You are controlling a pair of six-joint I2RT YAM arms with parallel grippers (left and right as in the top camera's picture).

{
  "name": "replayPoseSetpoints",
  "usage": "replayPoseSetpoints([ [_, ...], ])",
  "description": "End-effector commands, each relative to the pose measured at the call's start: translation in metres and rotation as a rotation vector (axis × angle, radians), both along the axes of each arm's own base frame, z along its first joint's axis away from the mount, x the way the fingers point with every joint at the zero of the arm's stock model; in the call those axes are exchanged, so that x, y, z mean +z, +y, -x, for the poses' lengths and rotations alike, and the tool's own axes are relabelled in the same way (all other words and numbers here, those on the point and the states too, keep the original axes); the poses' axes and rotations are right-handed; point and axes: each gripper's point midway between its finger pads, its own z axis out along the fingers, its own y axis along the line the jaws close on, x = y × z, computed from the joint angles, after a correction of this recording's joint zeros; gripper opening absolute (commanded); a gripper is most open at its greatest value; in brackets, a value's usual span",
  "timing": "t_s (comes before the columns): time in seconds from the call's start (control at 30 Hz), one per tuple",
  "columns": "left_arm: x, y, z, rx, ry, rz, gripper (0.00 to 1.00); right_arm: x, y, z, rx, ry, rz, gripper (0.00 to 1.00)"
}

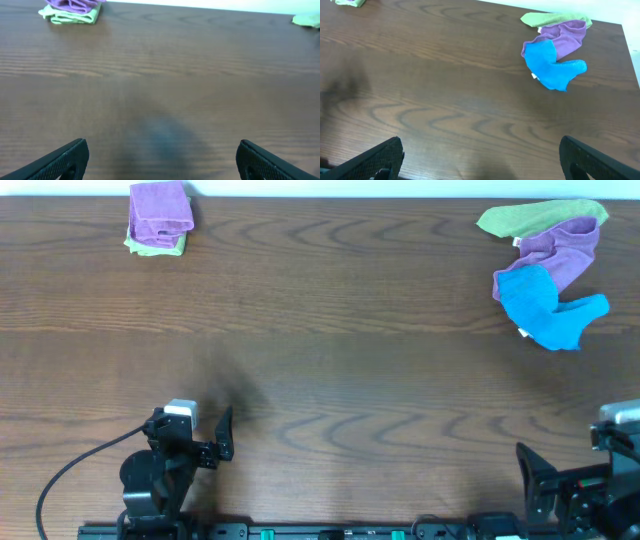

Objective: Fold the cloth

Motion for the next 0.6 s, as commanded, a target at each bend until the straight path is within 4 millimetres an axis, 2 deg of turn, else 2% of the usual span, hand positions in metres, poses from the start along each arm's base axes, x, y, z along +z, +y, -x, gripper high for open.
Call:
replayPoseSetpoints([
  [0.0,-0.004,-0.001,-0.001,-0.002,-0.013,0.01,0.95,-0.001,0.0,0.001,0.014,0.001,0.012,0.99],
  [0.17,-0.002,0.009,-0.003,0.054,-0.022,-0.012,0.95,-0.001,0.0,0.001,0.014,0.001,0.012,0.99],
  [0.57,-0.003,0.01,-0.003,0.05,-0.025,-0.029,0.95,-0.001,0.0,0.001,0.014,0.001,0.012,0.99],
])
